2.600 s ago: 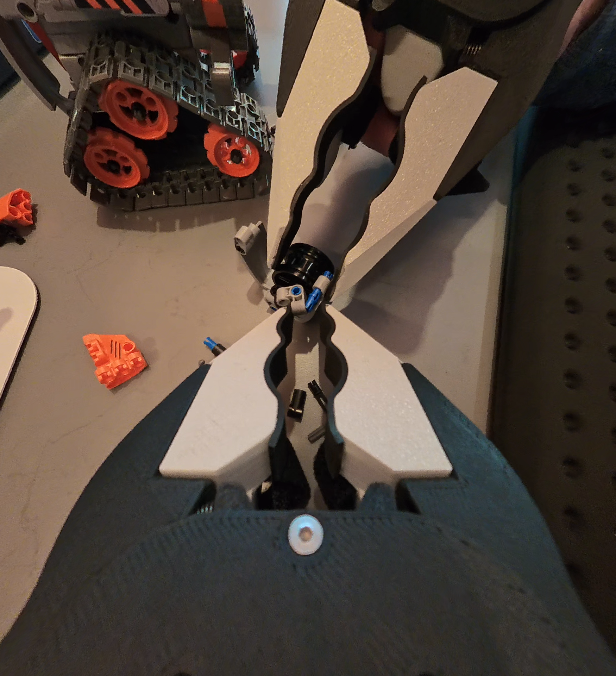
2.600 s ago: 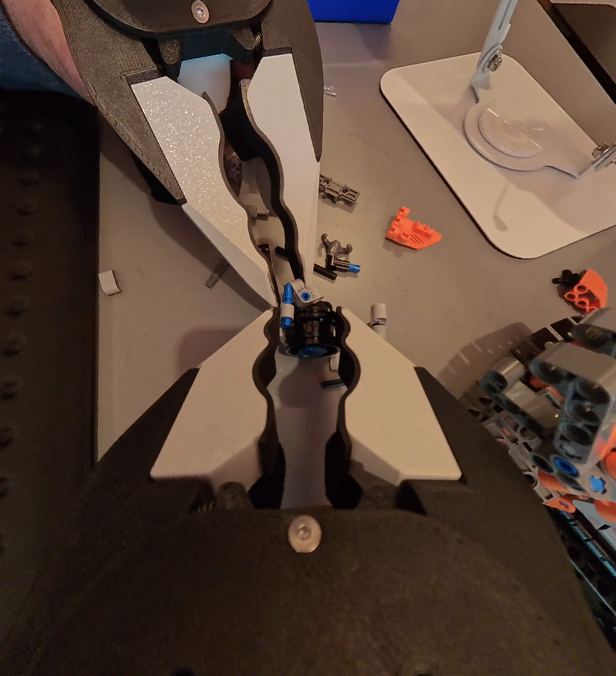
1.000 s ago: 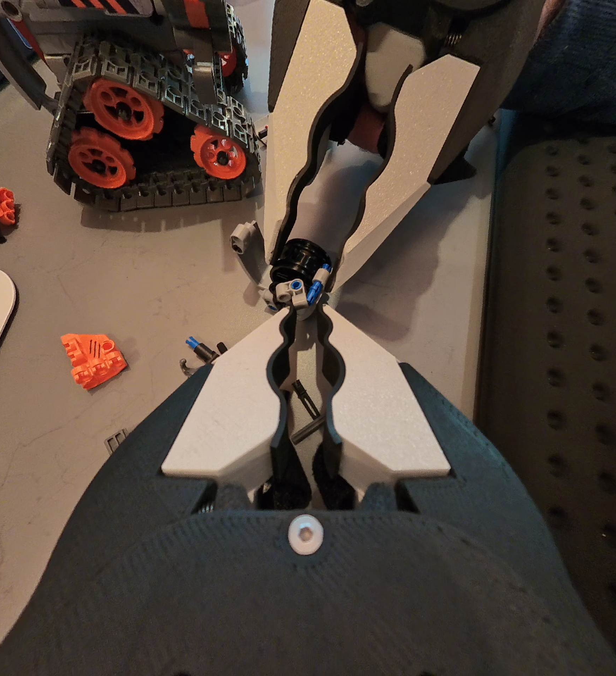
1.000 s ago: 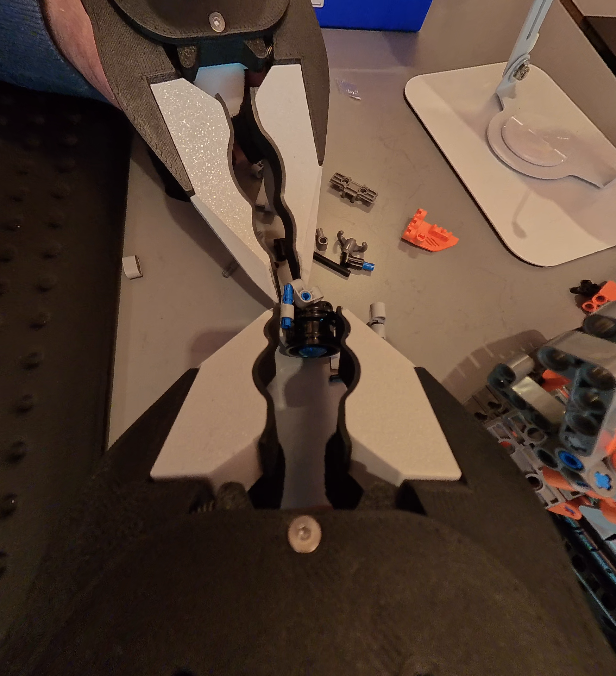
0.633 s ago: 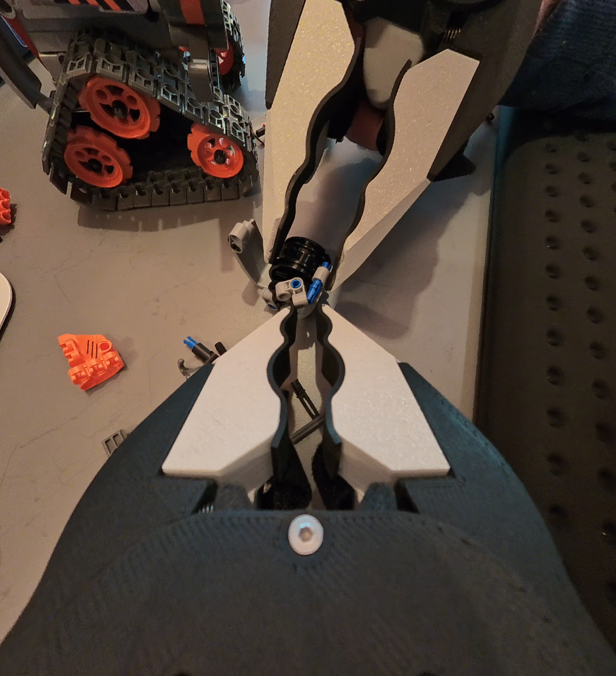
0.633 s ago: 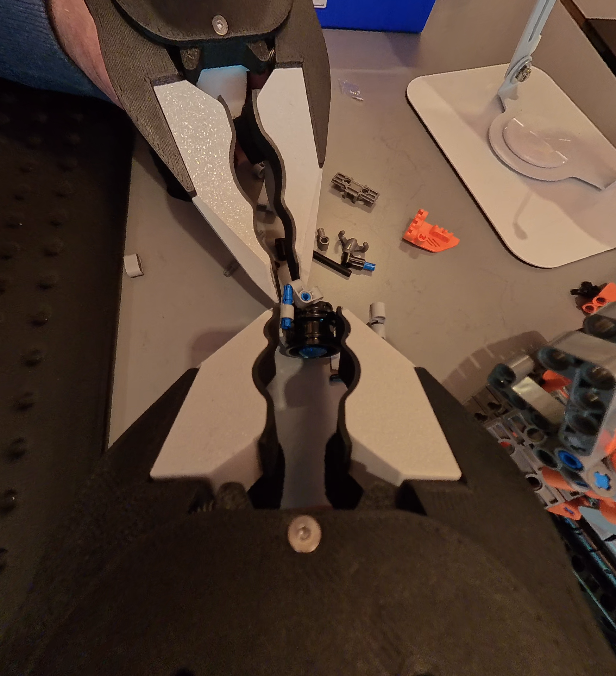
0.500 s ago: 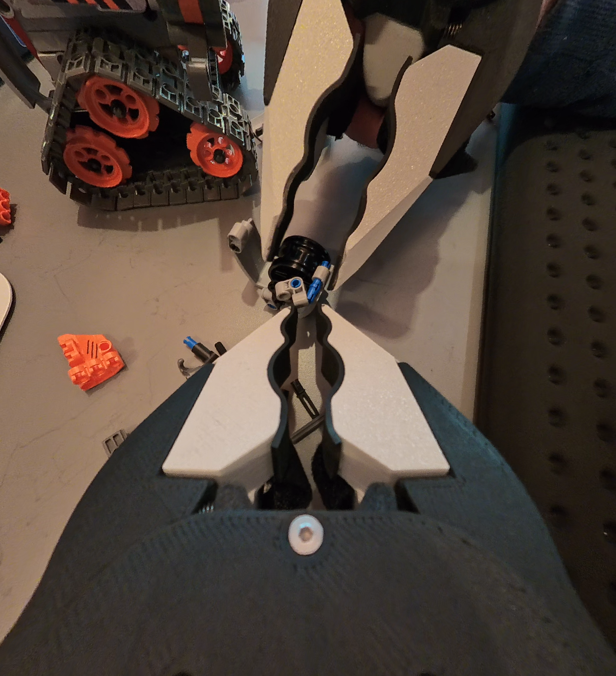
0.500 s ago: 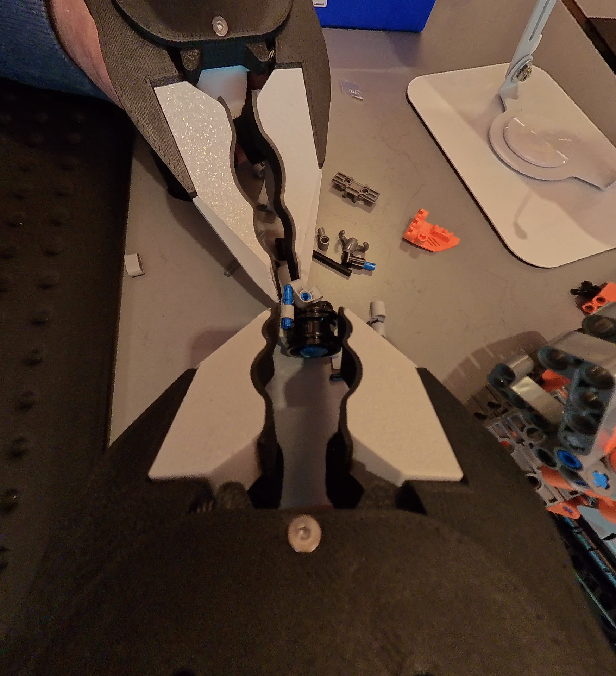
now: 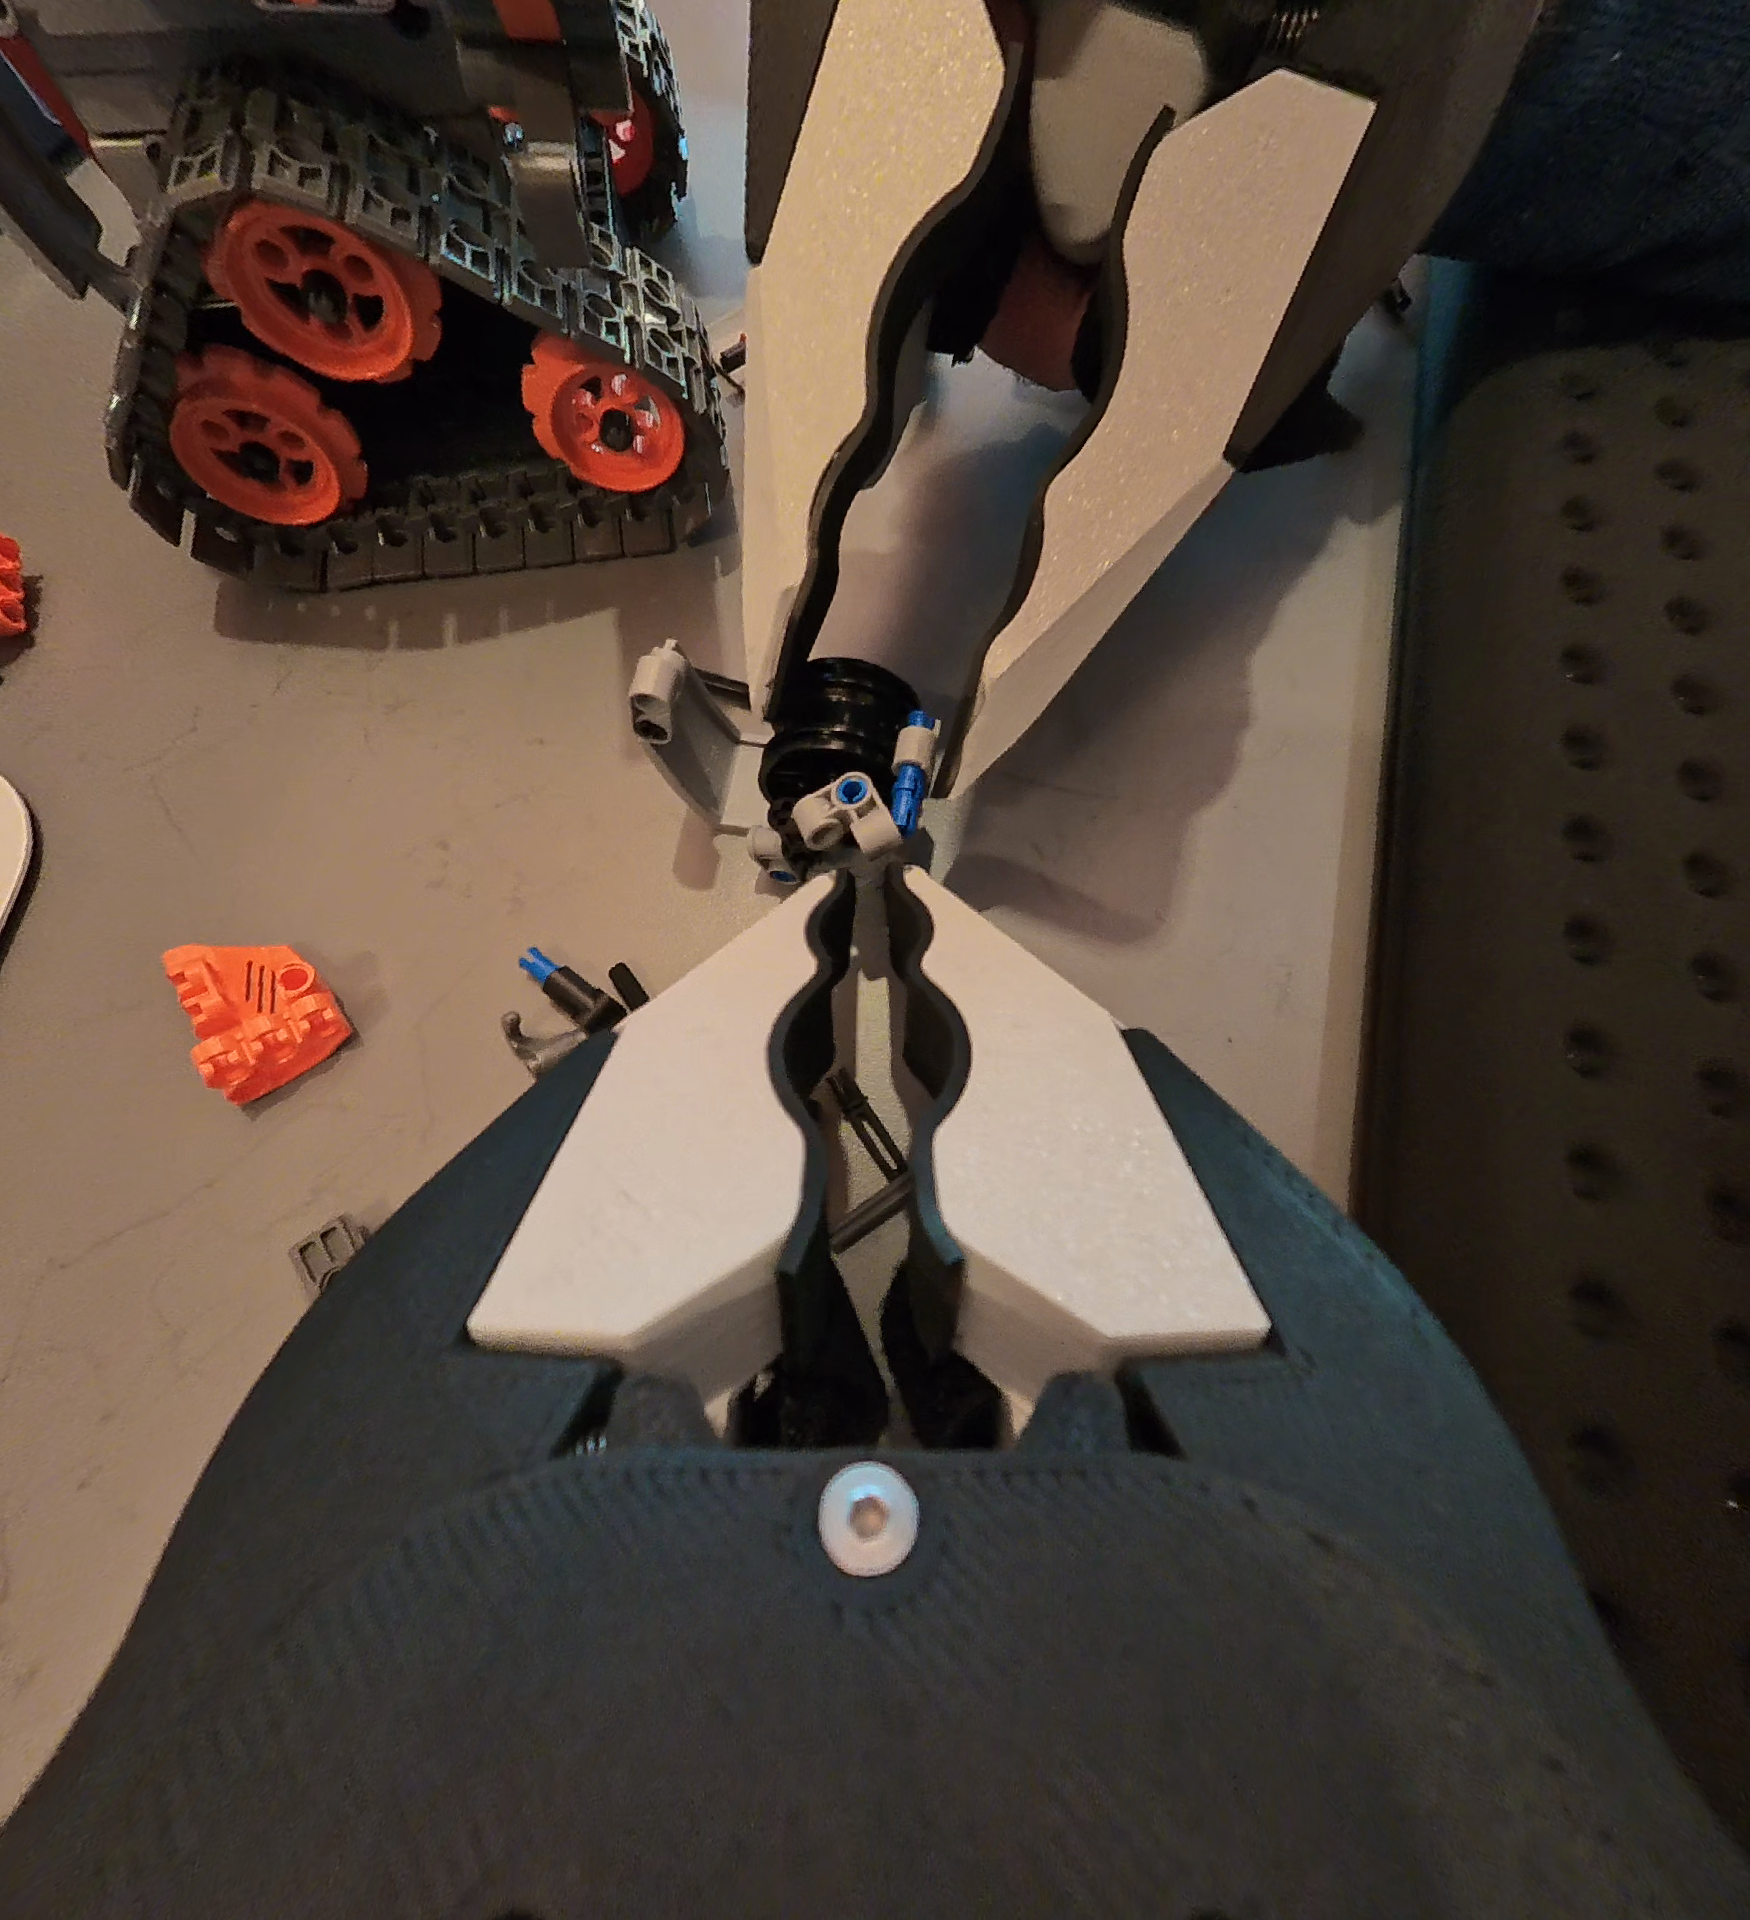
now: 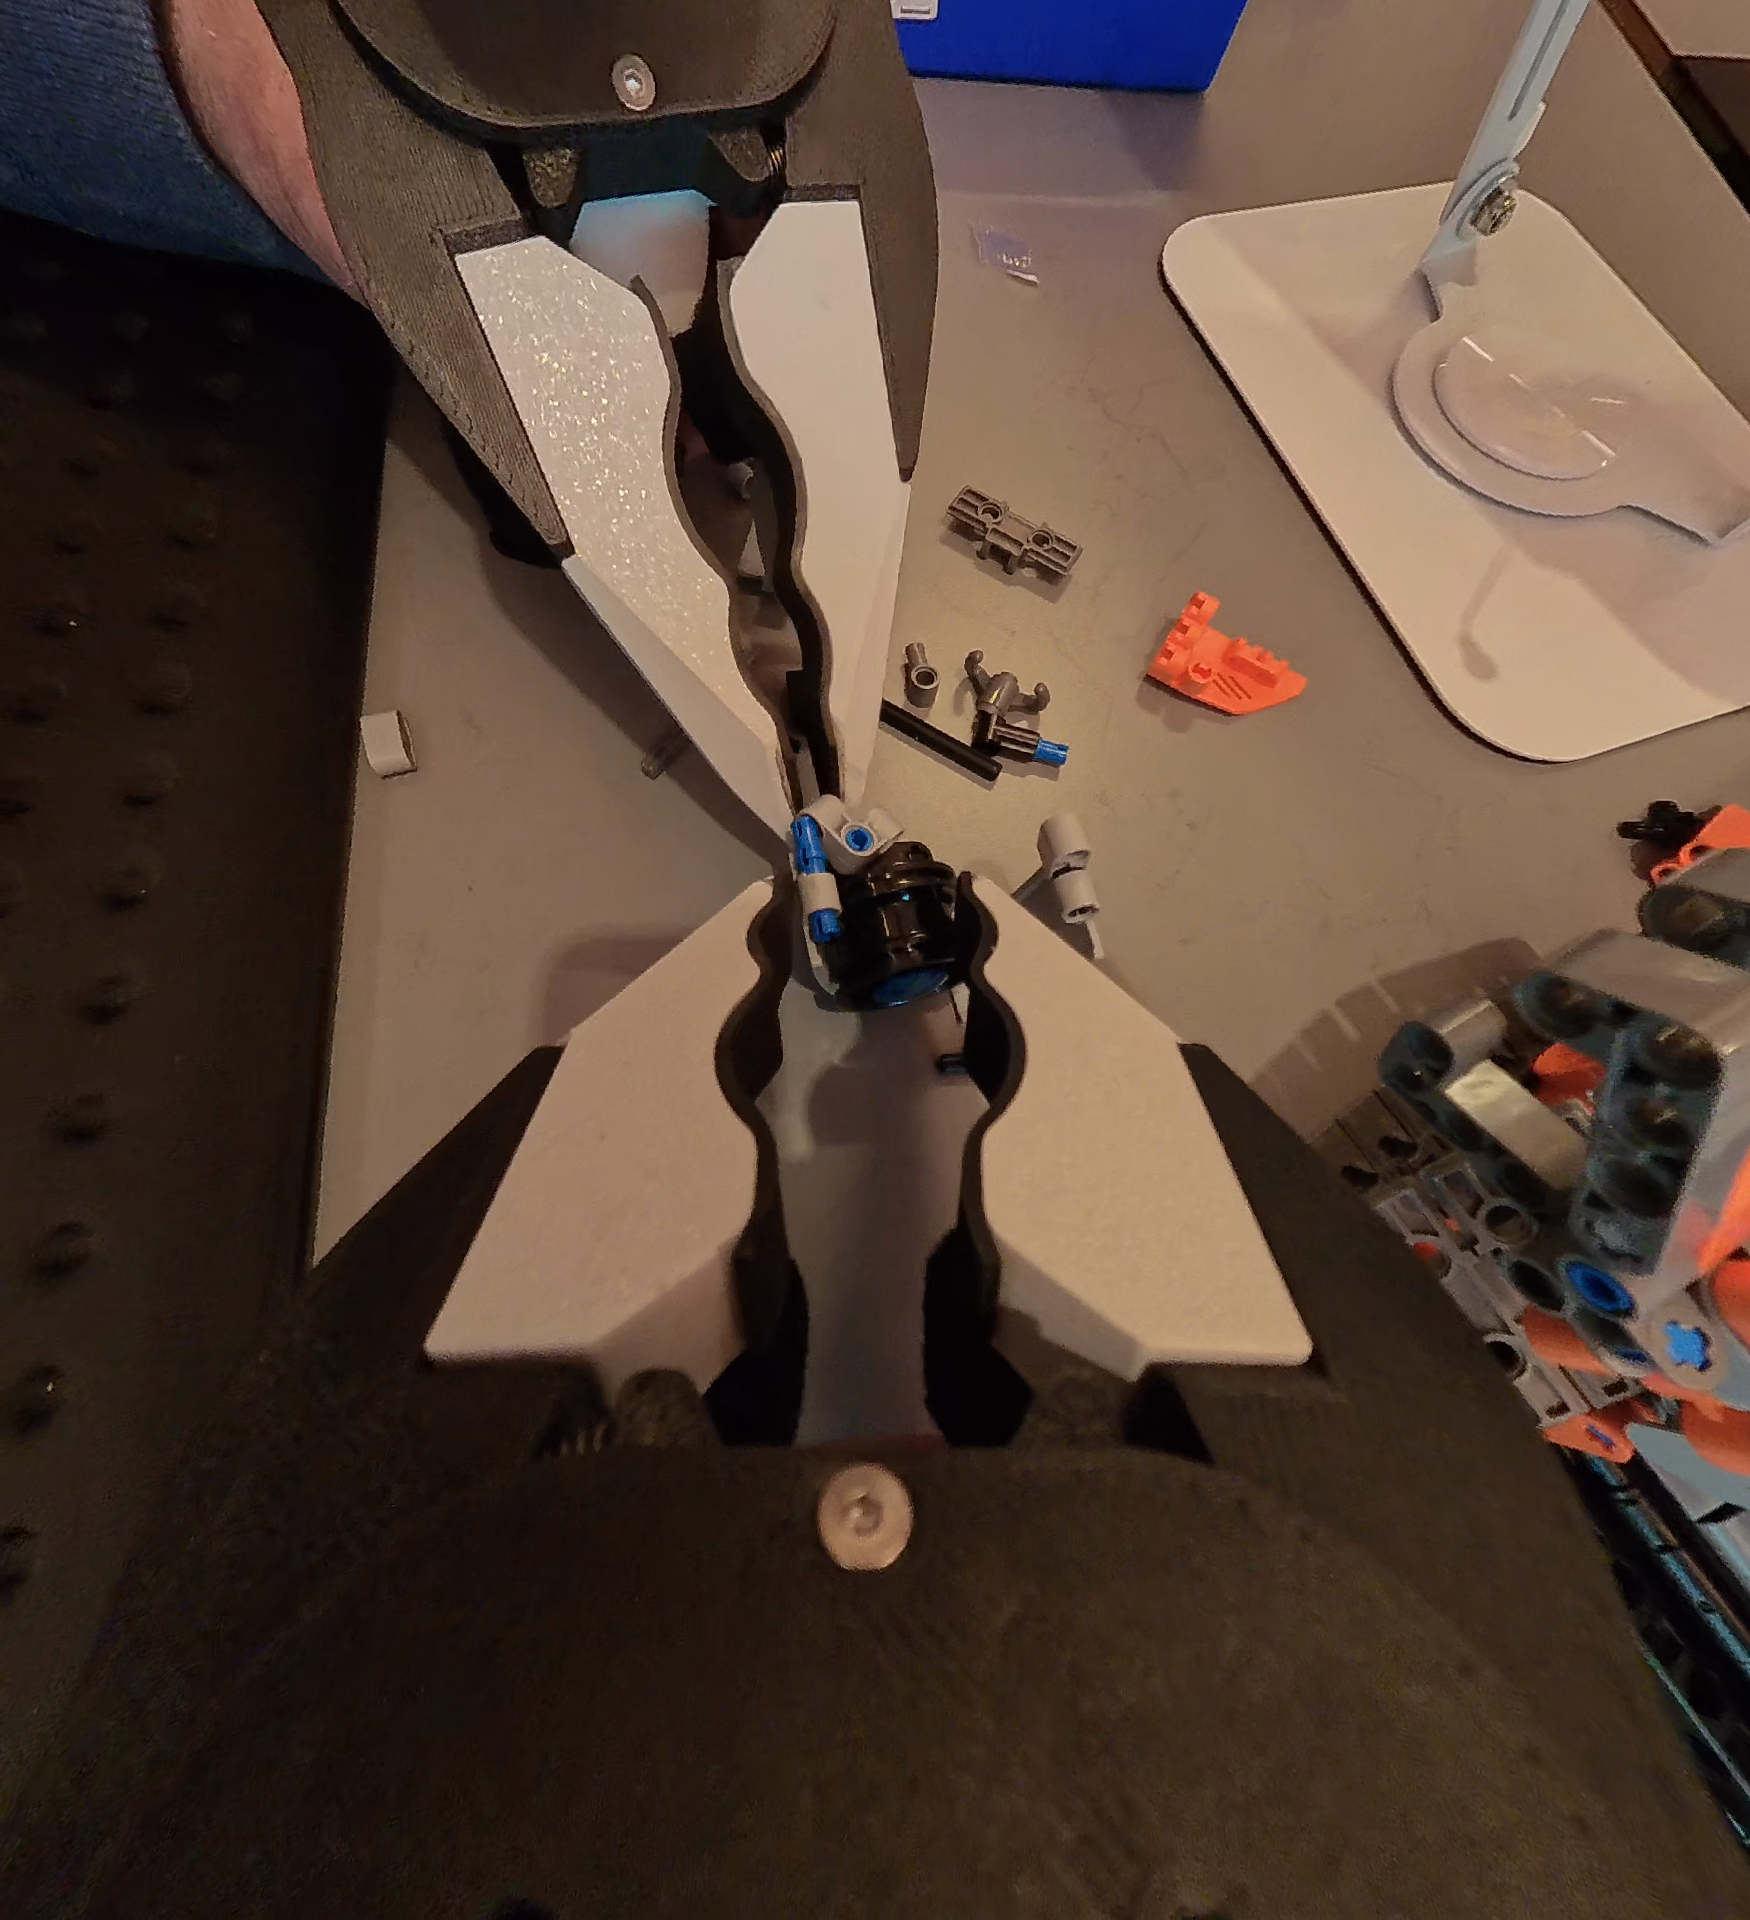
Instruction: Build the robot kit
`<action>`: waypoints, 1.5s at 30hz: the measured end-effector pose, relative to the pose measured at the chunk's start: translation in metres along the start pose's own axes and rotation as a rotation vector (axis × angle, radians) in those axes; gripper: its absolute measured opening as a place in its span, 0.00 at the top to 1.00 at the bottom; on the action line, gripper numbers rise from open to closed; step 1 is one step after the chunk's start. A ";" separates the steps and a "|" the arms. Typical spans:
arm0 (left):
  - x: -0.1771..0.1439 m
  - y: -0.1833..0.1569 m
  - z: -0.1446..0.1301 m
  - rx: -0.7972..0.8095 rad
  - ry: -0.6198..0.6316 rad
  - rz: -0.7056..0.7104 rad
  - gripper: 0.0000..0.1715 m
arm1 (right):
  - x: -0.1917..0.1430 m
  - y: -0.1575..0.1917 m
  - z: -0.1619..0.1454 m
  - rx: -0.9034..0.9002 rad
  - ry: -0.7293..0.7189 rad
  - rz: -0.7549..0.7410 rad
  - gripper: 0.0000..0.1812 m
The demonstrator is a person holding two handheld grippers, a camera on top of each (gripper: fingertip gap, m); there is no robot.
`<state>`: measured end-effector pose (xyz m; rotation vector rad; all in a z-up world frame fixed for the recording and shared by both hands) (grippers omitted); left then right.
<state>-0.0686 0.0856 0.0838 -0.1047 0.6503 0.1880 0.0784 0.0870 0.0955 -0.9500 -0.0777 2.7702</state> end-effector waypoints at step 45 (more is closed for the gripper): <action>-0.005 0.006 -0.003 0.016 -0.015 -0.003 0.95 | -0.031 -0.015 0.000 0.029 -0.060 -0.027 0.84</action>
Point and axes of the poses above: each gripper's, where its closed fingertips meet, x out along the fingers, z out of its top, y = z × x across the jaws, the point moved 9 cm from there along -x, back along the fingers, and after that the axes turned 2 degrees about -x, right-handed, at the moved point
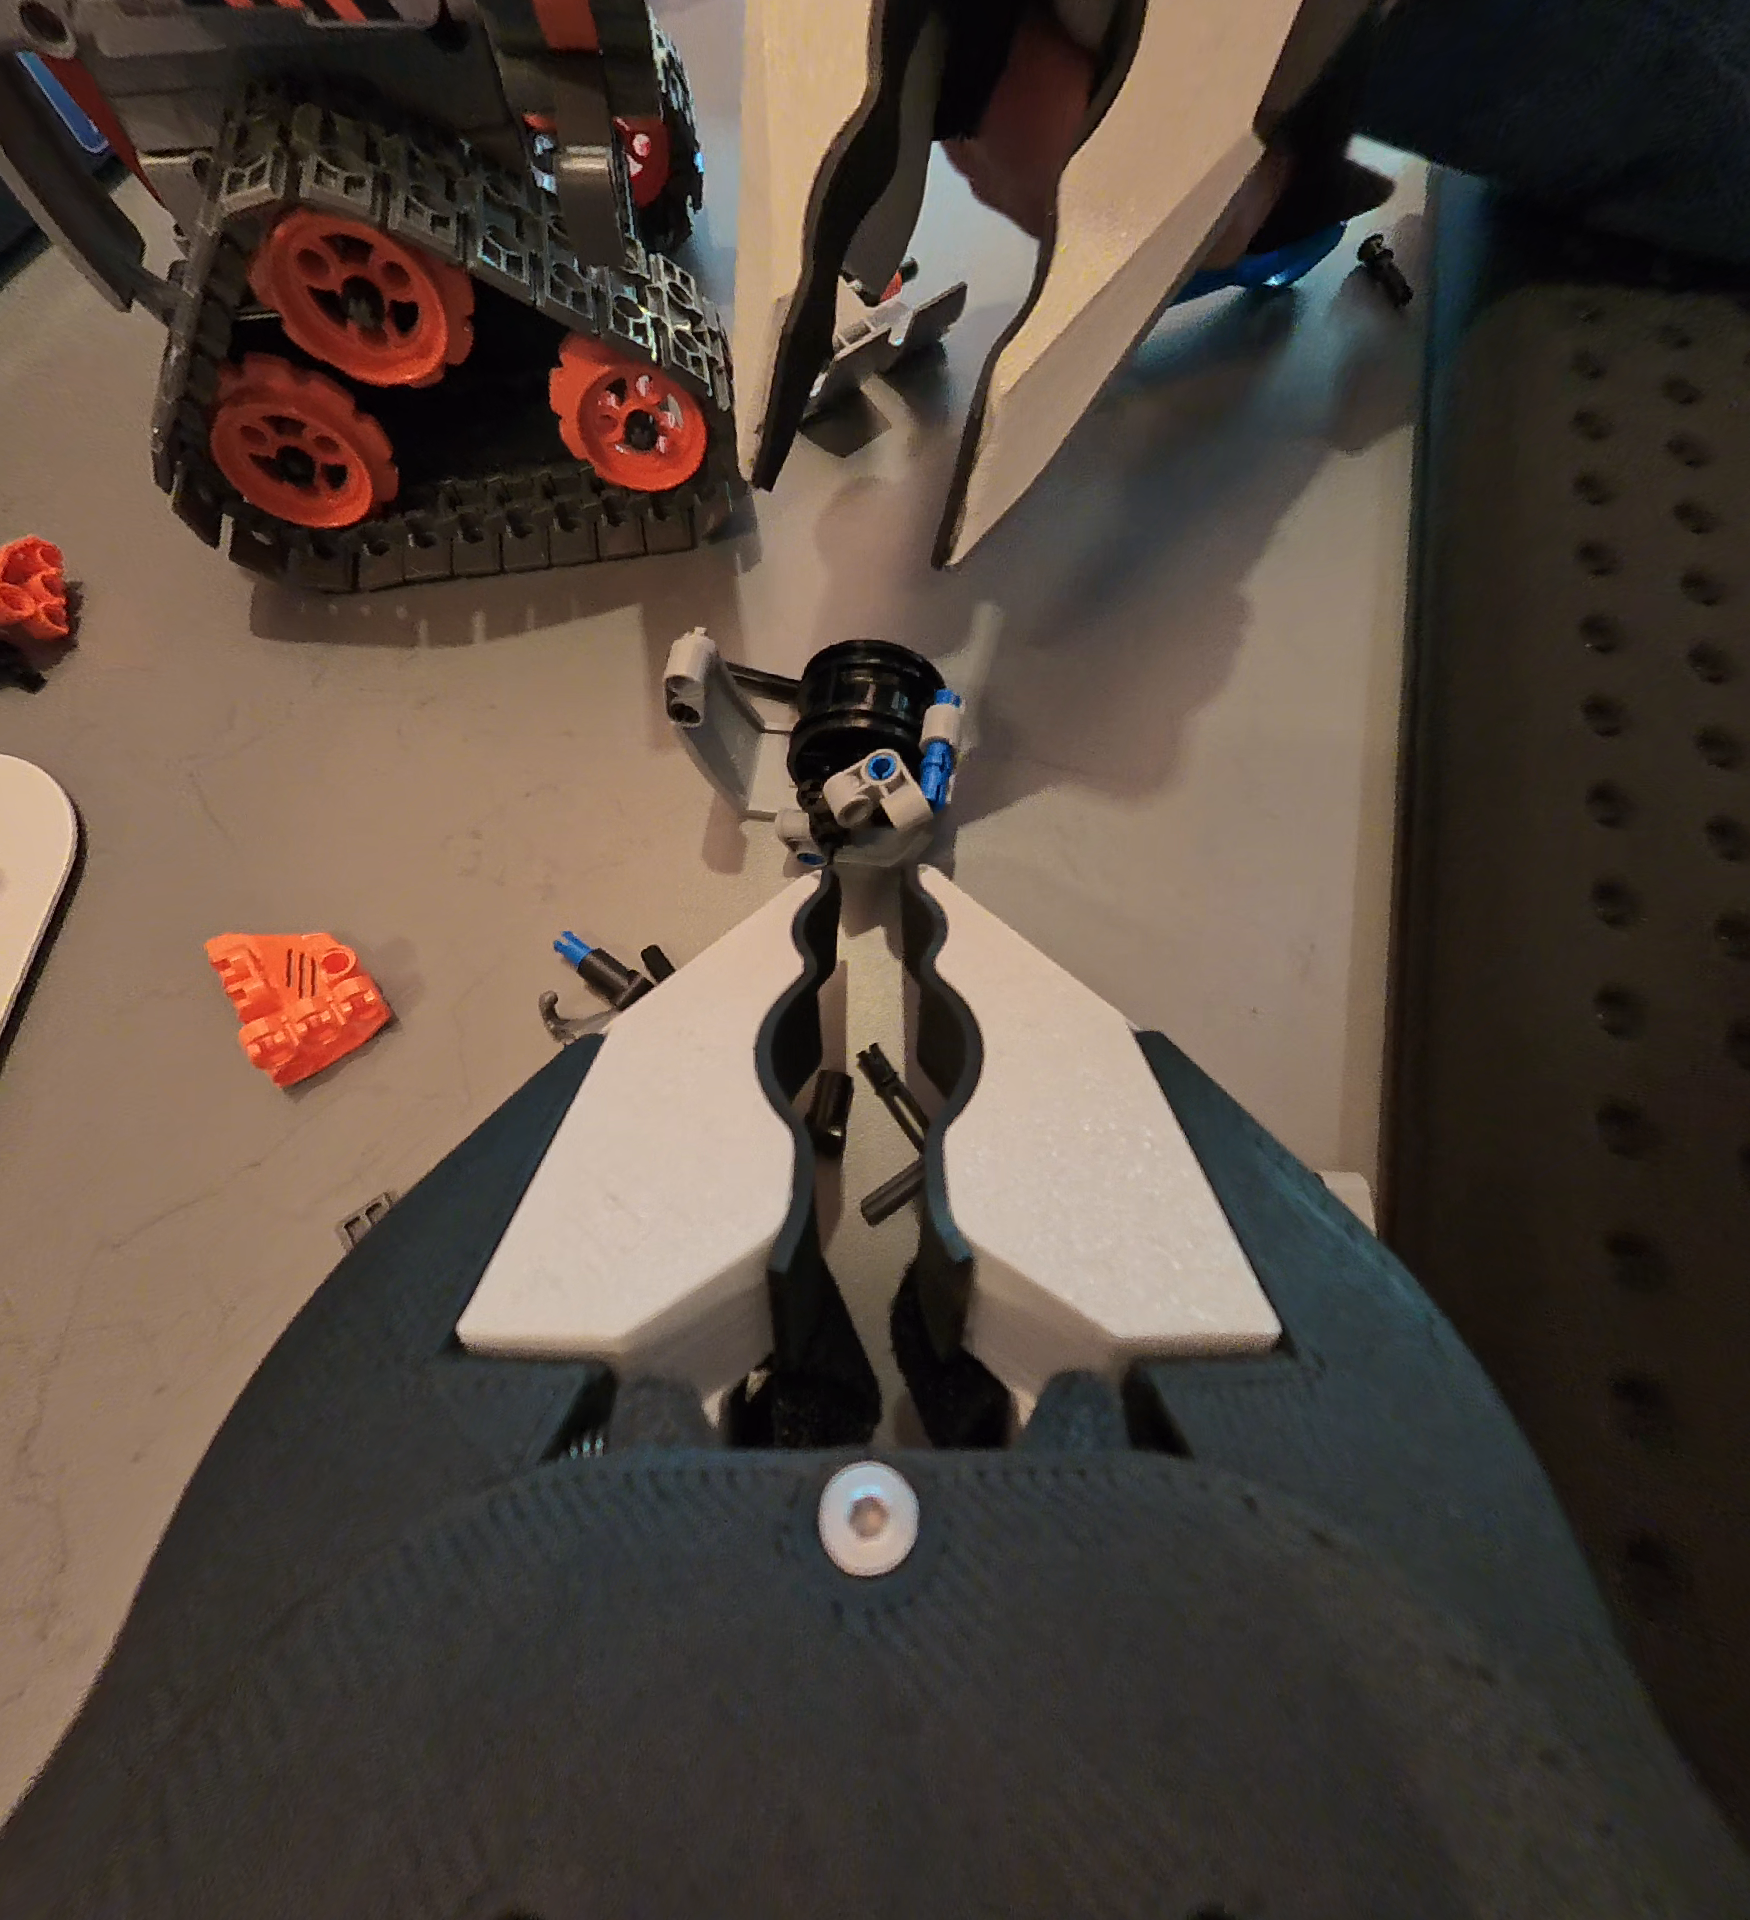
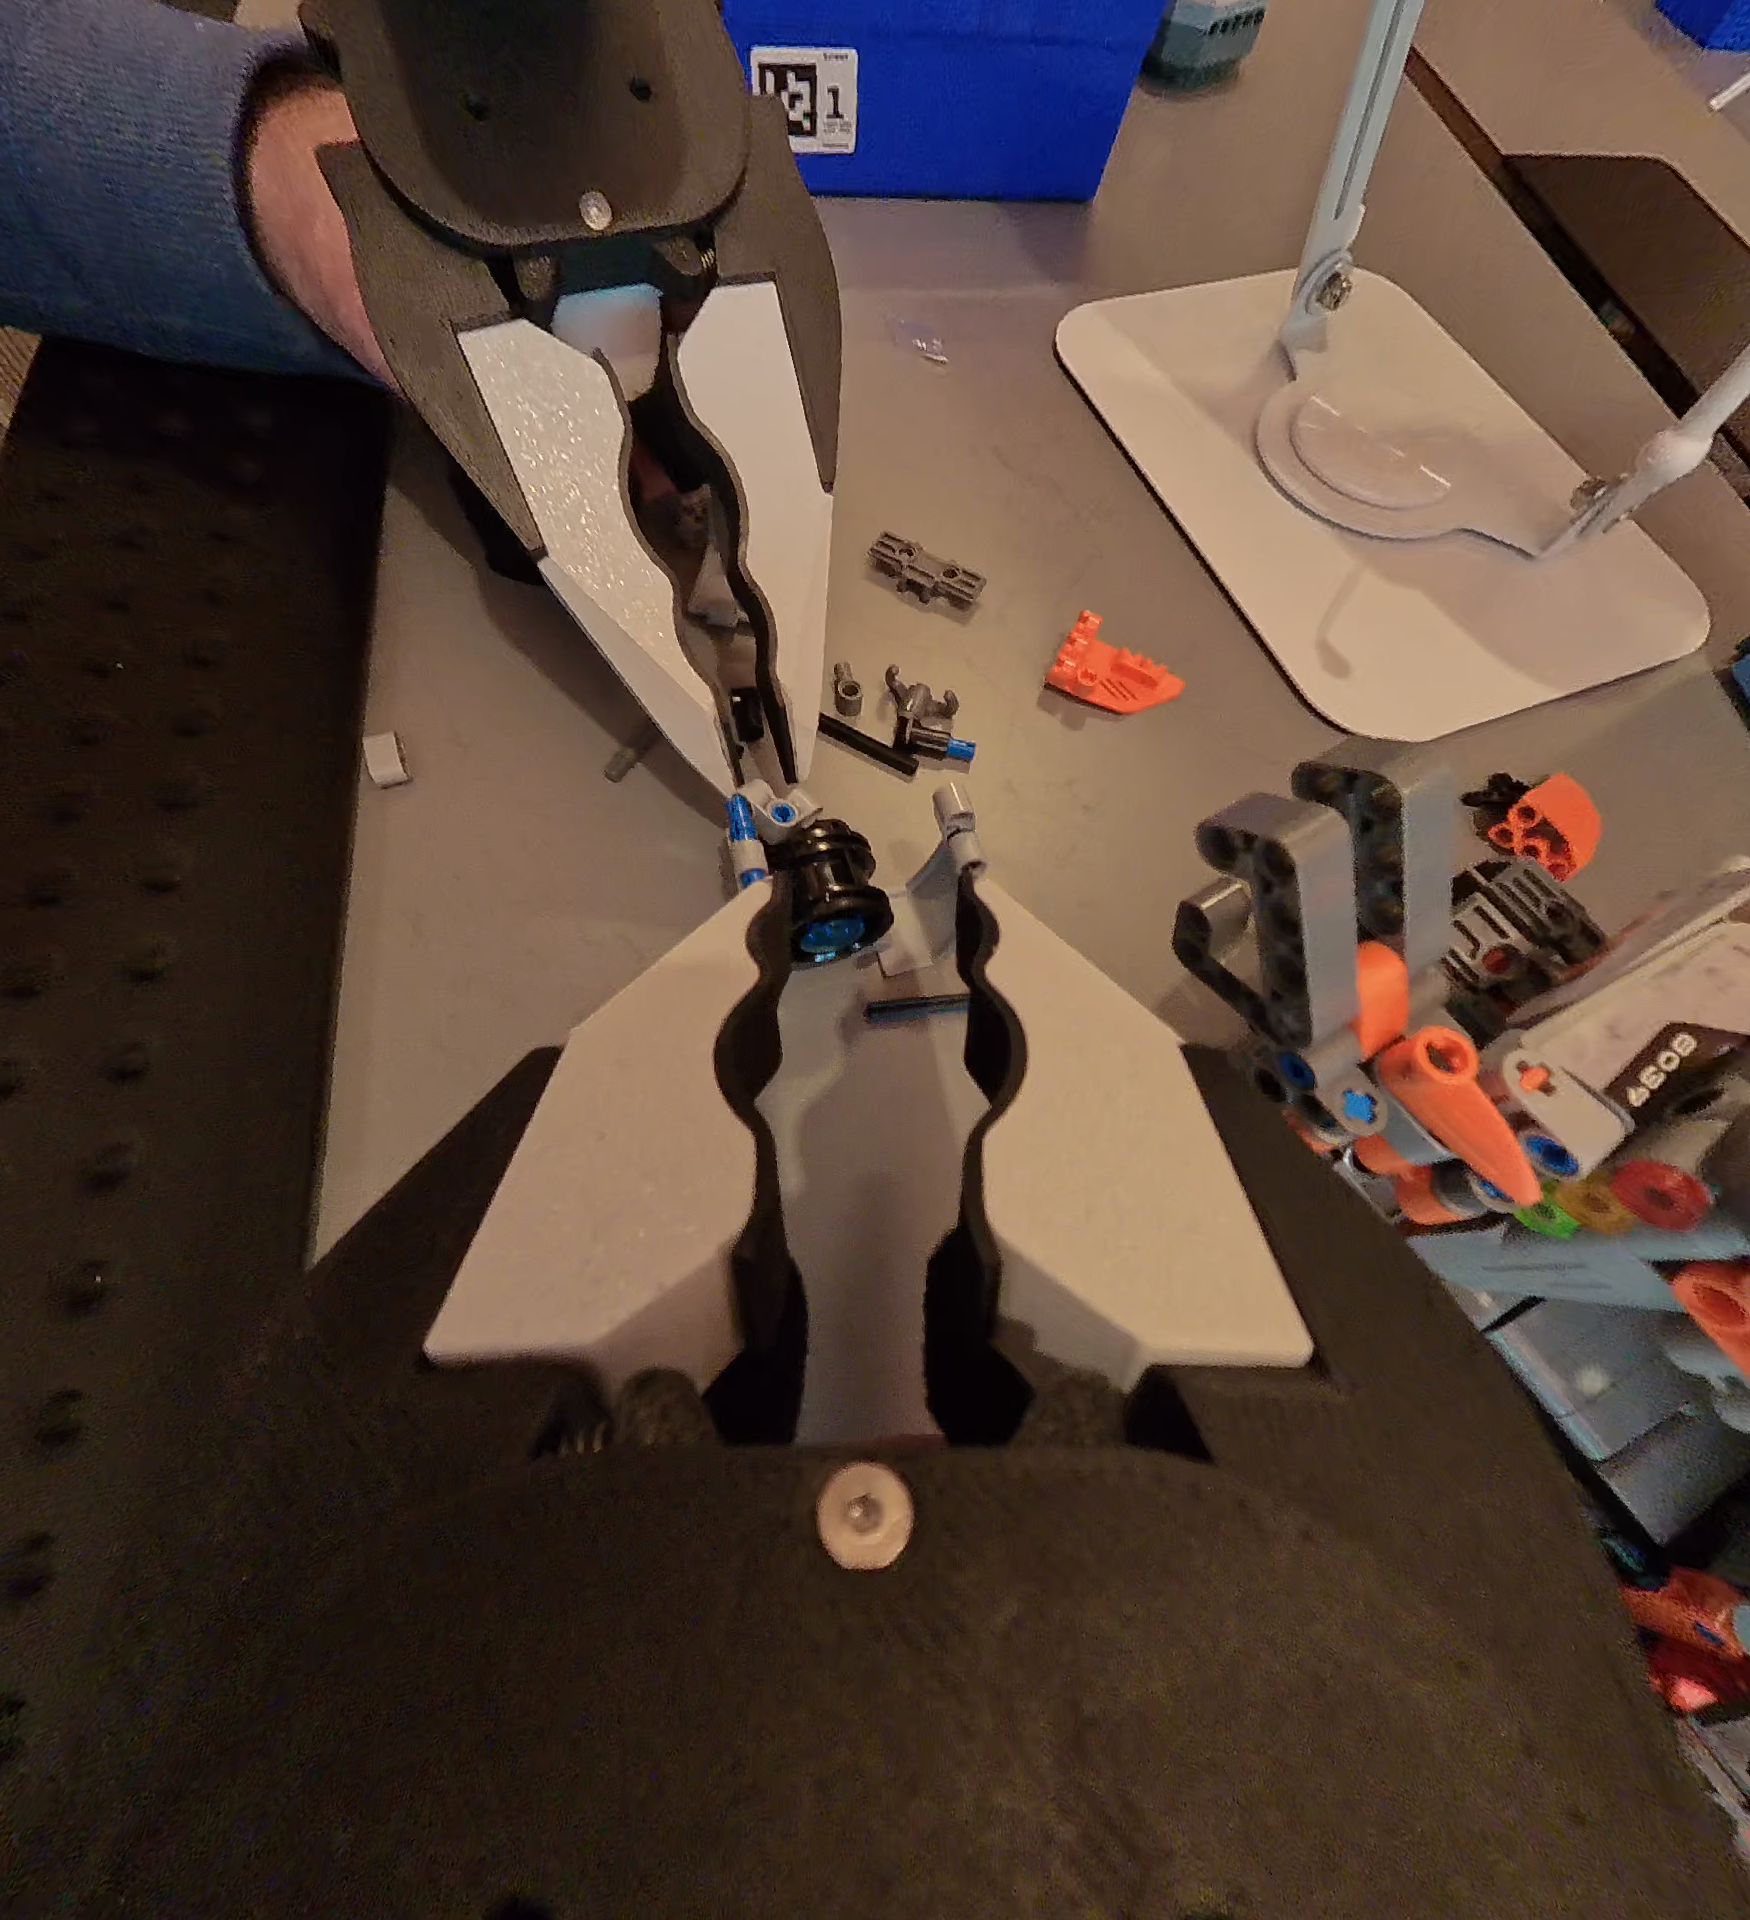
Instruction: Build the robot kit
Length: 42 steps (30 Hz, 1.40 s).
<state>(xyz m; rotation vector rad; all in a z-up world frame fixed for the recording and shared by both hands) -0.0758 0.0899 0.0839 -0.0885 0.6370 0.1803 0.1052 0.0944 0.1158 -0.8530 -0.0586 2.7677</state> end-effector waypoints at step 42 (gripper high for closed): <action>-0.004 -0.013 0.015 0.255 0.025 -0.214 0.82 | 0.017 0.015 -0.007 -0.008 -0.009 0.225 0.83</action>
Point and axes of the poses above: each gripper's, where its closed fingertips meet, x out along the fingers, z out of its top, y = z × x across the jaws, the point moved 9 cm from there along -x, back along the fingers, and after that the axes turned 2 degrees about -x, right-handed, at the moved point
